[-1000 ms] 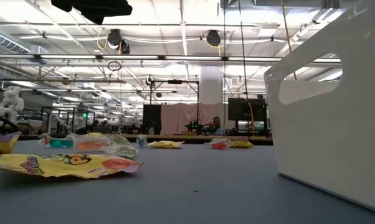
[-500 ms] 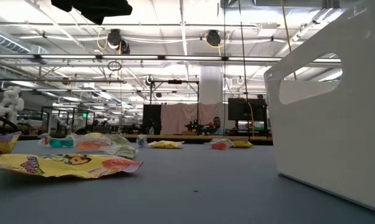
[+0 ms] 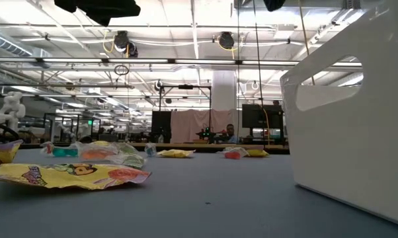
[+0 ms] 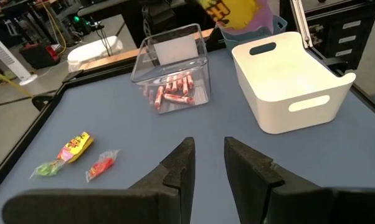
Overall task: Sort candy
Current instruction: Put the yellow candy into the white bin
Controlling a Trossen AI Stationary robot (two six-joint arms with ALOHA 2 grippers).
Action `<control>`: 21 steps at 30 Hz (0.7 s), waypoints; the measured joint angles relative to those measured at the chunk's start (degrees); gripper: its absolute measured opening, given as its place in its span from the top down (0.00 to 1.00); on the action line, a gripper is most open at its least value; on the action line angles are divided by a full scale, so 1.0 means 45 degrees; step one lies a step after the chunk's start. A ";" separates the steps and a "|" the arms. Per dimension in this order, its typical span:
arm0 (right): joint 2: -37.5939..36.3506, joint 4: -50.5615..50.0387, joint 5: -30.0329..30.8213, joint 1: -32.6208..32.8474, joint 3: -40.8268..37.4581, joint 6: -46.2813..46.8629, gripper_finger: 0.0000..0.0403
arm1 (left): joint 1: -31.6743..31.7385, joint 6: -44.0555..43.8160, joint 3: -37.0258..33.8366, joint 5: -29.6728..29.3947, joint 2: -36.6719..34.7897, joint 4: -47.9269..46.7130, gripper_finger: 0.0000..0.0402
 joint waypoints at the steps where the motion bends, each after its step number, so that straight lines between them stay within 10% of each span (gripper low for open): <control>1: 0.0000 -0.0005 0.0000 -0.0035 0.0000 0.0393 0.99 | 0.0000 0.0000 0.0000 0.0000 0.0000 -0.0003 0.77; 21: 0.0000 -0.0432 -0.0063 -0.0196 0.0000 0.4115 0.99 | 0.0027 0.0445 0.0000 -0.0087 0.0000 0.0117 0.77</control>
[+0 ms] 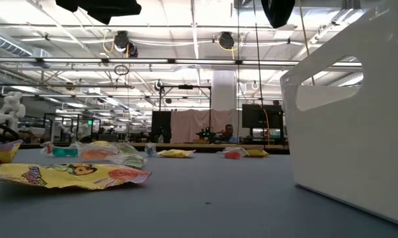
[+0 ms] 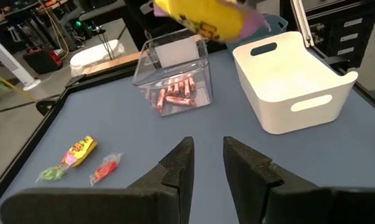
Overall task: Sort candy
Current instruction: Put the yellow candy into the white bin
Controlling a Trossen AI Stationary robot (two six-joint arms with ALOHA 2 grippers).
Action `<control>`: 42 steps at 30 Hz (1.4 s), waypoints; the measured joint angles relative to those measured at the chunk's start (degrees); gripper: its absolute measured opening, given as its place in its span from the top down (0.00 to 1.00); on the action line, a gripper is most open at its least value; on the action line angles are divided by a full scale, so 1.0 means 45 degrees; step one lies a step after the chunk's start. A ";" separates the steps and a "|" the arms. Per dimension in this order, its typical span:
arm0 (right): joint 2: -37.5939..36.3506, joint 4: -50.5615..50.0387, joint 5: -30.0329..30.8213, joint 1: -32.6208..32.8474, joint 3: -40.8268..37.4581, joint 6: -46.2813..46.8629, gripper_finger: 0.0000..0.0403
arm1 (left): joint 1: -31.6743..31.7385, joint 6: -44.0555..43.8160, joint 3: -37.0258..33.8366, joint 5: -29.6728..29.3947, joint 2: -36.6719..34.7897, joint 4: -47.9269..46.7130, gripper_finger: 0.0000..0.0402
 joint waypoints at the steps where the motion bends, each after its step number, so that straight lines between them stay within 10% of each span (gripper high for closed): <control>1: 0.0000 -0.0217 -0.0024 0.0025 0.0000 -0.0004 0.99 | 0.0000 0.0001 0.0000 0.0000 0.0004 -0.0002 0.77; 20: -0.0063 -0.4788 -0.6875 0.1270 0.0010 0.3825 0.99 | 0.0008 -0.0100 0.0000 -0.0092 0.0005 -0.0005 0.77; 42: 0.0106 -0.8800 -0.5217 0.2186 0.0005 0.6071 0.98 | 0.1110 -0.0020 0.0010 -0.0112 0.0668 0.0007 0.77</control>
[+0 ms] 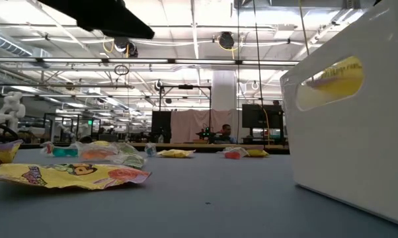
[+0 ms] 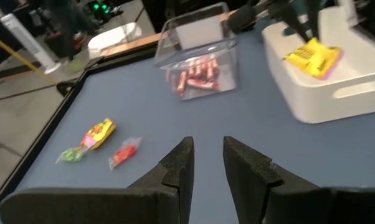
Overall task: Sort candy
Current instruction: Put the yellow candy into the white bin
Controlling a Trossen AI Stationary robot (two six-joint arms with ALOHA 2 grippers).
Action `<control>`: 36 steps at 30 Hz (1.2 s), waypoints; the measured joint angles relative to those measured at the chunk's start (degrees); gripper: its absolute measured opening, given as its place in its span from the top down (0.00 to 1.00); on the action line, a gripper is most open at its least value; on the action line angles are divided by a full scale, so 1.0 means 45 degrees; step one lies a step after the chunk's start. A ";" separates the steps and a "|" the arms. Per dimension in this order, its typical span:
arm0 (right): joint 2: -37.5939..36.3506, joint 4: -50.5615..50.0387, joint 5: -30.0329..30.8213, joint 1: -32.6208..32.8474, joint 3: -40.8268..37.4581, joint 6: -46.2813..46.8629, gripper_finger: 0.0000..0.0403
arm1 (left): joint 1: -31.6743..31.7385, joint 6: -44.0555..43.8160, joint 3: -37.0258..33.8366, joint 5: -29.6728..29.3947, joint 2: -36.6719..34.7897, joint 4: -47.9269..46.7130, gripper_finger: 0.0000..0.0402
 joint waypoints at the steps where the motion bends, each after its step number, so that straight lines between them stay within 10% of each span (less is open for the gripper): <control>1: 0.0072 -0.0021 -0.0030 0.0000 0.0004 0.0018 0.97 | 0.0159 -0.0014 0.0000 0.0000 0.0072 0.0031 0.77; 13: 0.0268 0.0090 -0.0055 -0.0010 0.0010 0.0188 0.73 | 0.1409 -0.0399 0.0000 0.0024 0.1063 0.0363 0.77; 23: 0.0268 -0.0293 0.0019 0.0310 0.1362 0.0043 0.73 | 0.2748 -0.0454 0.0000 0.0039 0.2552 0.0374 0.70; 36: 0.0248 -0.0192 0.4754 0.0801 0.3638 -0.4744 0.75 | 0.4744 -0.0390 0.0000 0.0164 0.5093 0.1397 0.43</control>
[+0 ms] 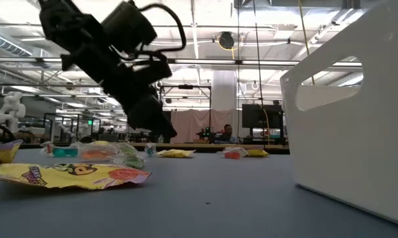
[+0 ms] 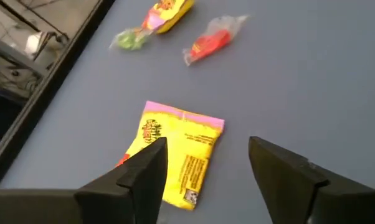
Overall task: Sort candy
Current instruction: Put the yellow candy into the white bin
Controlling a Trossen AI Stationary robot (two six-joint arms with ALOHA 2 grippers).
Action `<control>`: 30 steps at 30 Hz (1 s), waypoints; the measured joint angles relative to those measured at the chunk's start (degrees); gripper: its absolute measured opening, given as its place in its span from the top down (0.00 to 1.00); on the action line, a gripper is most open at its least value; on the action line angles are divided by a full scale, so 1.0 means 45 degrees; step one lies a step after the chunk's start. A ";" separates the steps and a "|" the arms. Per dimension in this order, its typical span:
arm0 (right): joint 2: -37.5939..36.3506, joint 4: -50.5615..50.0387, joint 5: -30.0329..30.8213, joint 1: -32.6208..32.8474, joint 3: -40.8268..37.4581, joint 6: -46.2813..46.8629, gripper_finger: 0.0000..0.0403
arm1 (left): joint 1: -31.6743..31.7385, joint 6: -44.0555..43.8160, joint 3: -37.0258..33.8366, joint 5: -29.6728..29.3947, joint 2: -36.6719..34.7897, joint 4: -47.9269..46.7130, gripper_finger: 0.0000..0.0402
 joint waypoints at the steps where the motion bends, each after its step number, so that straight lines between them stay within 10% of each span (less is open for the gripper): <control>1: 0.0000 0.0001 0.0200 -0.0003 0.0000 -0.0111 0.75 | 0.0149 0.0077 0.0000 0.0228 0.0181 0.0168 0.43; 13: 0.0078 0.0152 0.0853 -0.0325 -0.0010 -0.0617 0.75 | 0.2843 0.0913 0.0000 0.5606 0.0592 0.0774 0.43; 30: 0.0722 0.0628 0.0783 -0.0301 -0.0010 -0.0693 0.75 | 0.3867 0.1759 0.0024 0.5779 0.1799 0.1195 0.43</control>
